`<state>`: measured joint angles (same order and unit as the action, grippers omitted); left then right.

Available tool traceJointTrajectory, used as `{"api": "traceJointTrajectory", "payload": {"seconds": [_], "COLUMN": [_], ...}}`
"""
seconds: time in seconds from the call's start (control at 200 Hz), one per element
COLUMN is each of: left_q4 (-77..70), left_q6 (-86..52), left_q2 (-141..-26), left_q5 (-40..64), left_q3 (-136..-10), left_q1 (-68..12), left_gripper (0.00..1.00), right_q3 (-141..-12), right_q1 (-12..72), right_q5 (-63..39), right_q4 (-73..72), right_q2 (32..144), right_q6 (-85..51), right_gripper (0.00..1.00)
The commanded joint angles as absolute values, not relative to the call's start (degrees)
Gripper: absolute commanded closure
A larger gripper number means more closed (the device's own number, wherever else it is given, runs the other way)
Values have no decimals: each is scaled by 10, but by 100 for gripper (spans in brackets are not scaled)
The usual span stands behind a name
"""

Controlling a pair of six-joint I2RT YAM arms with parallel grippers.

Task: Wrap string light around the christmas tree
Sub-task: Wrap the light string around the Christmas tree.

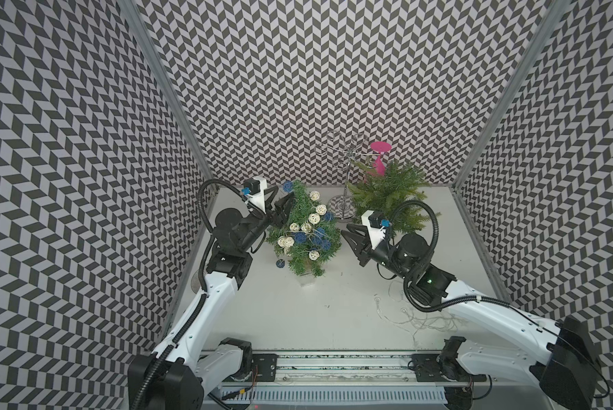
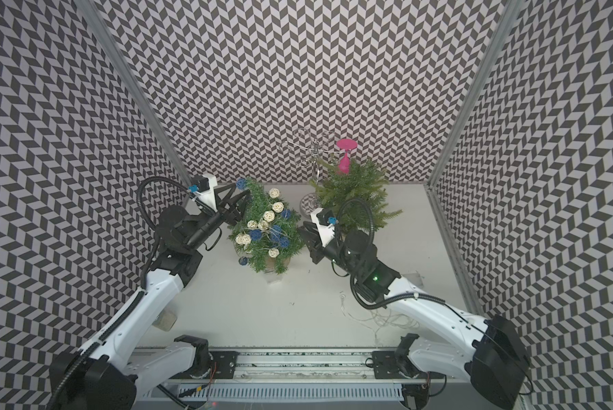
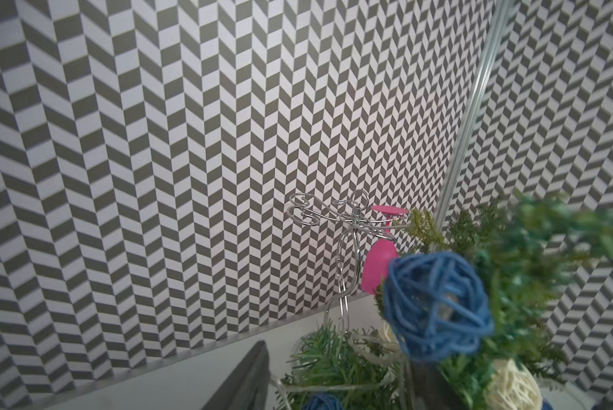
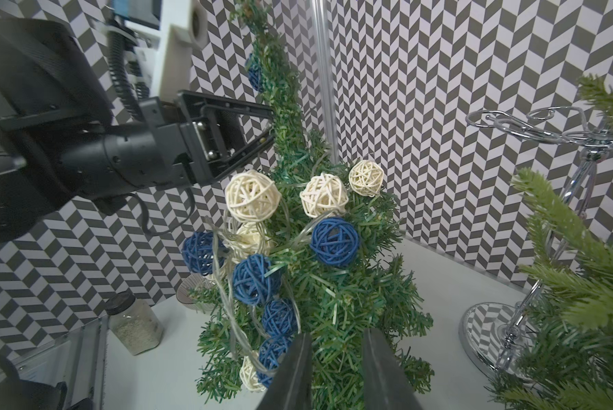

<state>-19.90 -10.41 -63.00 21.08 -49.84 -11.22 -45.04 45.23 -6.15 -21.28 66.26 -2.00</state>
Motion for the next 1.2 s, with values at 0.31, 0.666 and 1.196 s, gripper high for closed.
{"api": "traceJointTrajectory", "payload": {"seconds": [0.31, 0.666, 1.196], "left_q4": [-189, -200, -109], "left_q6": [-154, -164, -172], "left_q2": [-674, -629, -540], "left_q5": [202, 182, 102], "left_q3": [-468, -452, -493], "left_q1": [-114, -115, -111], "left_gripper": [63, 29, 1], "right_q3": [-460, -452, -442], "right_q1": [452, 452, 452], "right_q5": [-138, -135, -68], "right_q4": [-253, -257, -261], "right_q2": [716, 695, 657], "right_q6": [-29, -38, -57], "right_gripper": [73, 59, 32]}}
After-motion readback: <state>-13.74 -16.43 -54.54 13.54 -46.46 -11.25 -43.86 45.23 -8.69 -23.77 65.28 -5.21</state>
